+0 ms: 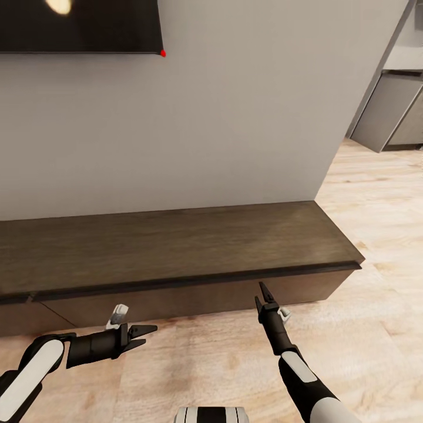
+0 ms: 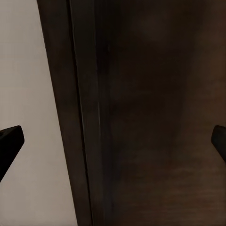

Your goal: Place each of the two pumpkins and all three candles from the living room inside a cabinet in the living room (use any cabinet), then make sure every cabinet is closed, and position the cauldron so it is next to a table in the living room.

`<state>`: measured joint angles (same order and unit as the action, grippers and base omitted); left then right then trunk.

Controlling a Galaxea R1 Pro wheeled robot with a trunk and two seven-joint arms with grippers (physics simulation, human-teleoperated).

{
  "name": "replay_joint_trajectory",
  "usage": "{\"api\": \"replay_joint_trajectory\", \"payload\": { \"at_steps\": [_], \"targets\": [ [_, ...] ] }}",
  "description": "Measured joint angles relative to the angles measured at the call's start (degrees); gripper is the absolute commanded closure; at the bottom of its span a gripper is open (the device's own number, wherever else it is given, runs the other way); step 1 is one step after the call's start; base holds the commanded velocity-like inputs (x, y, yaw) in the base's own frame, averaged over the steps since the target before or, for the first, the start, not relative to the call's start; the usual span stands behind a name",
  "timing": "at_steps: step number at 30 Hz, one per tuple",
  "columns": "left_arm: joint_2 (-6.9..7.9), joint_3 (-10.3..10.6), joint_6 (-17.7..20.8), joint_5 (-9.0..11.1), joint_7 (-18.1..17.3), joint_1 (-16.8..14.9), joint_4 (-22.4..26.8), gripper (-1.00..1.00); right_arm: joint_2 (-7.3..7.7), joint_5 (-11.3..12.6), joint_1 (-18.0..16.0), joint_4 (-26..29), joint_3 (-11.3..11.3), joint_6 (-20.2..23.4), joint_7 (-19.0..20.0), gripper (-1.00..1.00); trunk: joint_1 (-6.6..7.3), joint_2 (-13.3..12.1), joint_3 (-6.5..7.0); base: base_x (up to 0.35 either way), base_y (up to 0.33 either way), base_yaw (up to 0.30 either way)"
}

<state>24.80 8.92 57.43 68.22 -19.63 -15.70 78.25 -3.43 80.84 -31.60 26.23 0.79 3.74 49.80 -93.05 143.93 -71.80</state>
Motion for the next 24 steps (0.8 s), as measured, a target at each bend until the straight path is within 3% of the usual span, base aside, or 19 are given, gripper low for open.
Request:
{"api": "replay_joint_trajectory", "payload": {
  "at_steps": [24],
  "targets": [
    [-0.05, -0.01, 0.0, 0.0, 0.01, 0.0, 0.0, -1.0, 0.0, -0.01, 0.03, 0.0, 0.0, 0.0, -0.16, -1.0, 0.0, 0.0, 0.0, 0.072, 0.0, 0.0]
  ]
}}
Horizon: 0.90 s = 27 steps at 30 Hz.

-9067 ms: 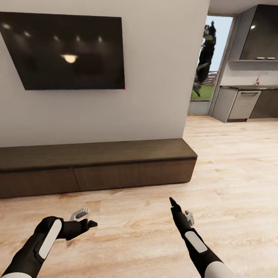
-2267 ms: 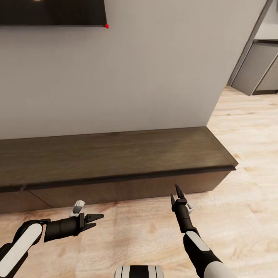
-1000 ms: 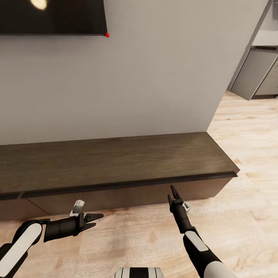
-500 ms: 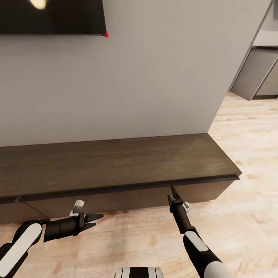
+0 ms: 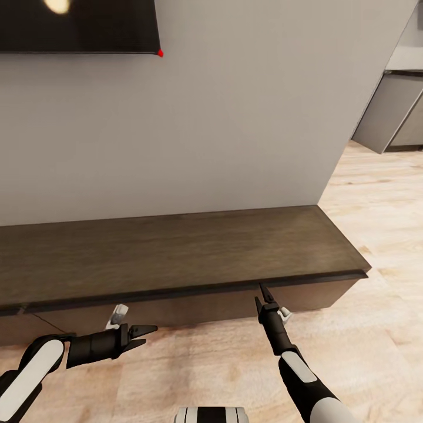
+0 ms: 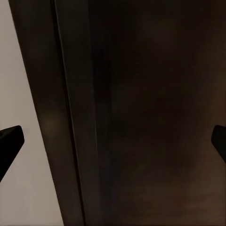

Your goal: Place each of the two pumpkins and all three candles from the living room inside a cabinet in the living room (use any cabinet), then make sure every cabinet is closed, and position the cauldron so it is next to a table in the living room.

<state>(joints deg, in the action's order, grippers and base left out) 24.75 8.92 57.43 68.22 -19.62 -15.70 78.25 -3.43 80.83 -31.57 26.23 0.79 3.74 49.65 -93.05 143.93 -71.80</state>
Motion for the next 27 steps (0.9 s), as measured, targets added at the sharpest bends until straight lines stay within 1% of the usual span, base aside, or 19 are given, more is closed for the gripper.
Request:
{"api": "replay_joint_trajectory", "payload": {
  "at_steps": [22, 27],
  "targets": [
    [0.0, 0.01, 0.0, 0.0, -0.01, 0.0, 0.08, -1.0, 0.0, 0.0, -0.01, 0.0, 0.0, -0.03, -0.26, -1.0, 0.0, 0.0, 0.0, 0.005, 0.0, 0.0],
    [0.0, 0.0, 0.0, 0.0, 0.0, 0.0, 0.08, -1.0, 0.0, 0.0, 0.02, 0.0, 0.02, -0.04, -0.34, -1.0, 0.01, 0.0, 0.0, 0.067, 0.0, 0.0]
  ]
}}
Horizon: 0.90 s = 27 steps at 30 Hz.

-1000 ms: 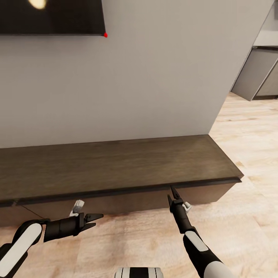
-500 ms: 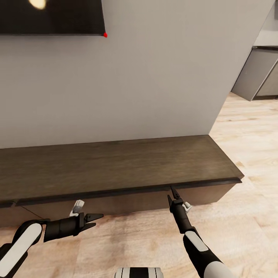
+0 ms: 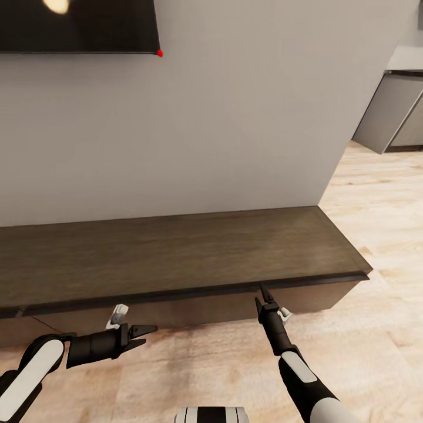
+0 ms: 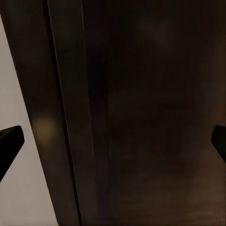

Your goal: Place each of the two pumpkins and all three candles from the living room inside a cabinet in the living room (use any cabinet), then make sure every cabinet is closed, and position the cauldron so it is next to a table in the living room.

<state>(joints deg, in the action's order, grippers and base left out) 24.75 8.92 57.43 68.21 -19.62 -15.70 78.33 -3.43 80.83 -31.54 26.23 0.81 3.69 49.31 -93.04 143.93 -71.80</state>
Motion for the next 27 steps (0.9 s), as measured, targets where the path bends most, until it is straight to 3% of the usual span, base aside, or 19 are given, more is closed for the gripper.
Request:
{"api": "replay_joint_trajectory", "payload": {
  "at_steps": [8, 9, 27],
  "targets": [
    [0.0, 0.0, 0.0, 0.0, 0.0, 0.0, 0.0, -1.0, -0.02, 0.0, 0.0, 0.0, -0.01, -0.03, -0.17, -1.0, -0.01, 0.0, 0.0, 0.011, 0.0, 0.0],
    [0.0, 0.0, 0.0, 0.0, 0.01, 0.0, 0.0, -1.0, -0.04, 0.0, 0.01, 0.0, -0.01, -0.03, -0.18, 1.0, -0.01, 0.0, 0.0, 0.001, 0.0, 0.0],
    [-0.08, 0.01, -0.01, 0.0, 0.01, 0.01, -0.09, -1.0, -0.09, 0.05, -0.05, 0.16, 0.02, 0.0, 0.24, 1.0, 0.0, 0.01, 0.01, 0.0, 0.0, 0.0]
  ]
}}
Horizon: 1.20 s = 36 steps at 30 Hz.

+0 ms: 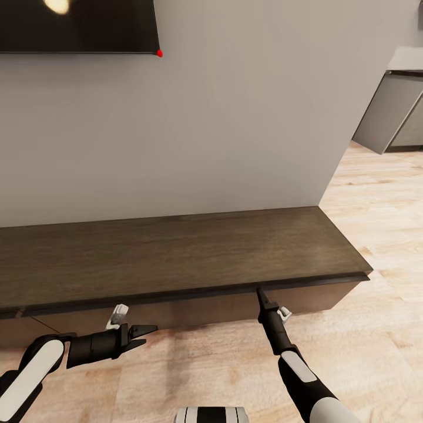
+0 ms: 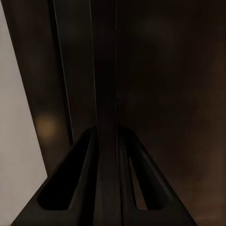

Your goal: Place each of the two pumpkins and all three candles from the living room inside a cabinet in the living room (use any cabinet), then make sure every cabinet is closed, and position the cauldron so it is next to a table in the living room.

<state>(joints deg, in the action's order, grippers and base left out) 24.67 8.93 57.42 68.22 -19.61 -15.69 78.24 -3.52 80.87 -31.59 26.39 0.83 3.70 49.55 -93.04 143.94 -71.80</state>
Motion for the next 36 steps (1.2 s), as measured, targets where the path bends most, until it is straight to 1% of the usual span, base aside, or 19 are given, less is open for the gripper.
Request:
{"api": "replay_joint_trajectory", "payload": {
  "at_steps": [22, 36],
  "targets": [
    [-0.01, 0.02, -0.02, 0.0, 0.01, 0.0, 0.0, -1.0, -0.01, 0.03, 0.02, 0.07, 0.0, 0.01, -0.1, 1.0, 0.0, 0.0, 0.0, -0.003, 0.0, 0.0],
    [-0.01, 0.06, -0.02, 0.01, 0.0, 0.01, 0.0, -1.0, 0.03, 0.5, -0.01, 0.27, -0.43, 0.01, -0.48, 1.0, -0.02, -0.01, 0.0, -0.156, 0.0, 0.0]
  ]
}}
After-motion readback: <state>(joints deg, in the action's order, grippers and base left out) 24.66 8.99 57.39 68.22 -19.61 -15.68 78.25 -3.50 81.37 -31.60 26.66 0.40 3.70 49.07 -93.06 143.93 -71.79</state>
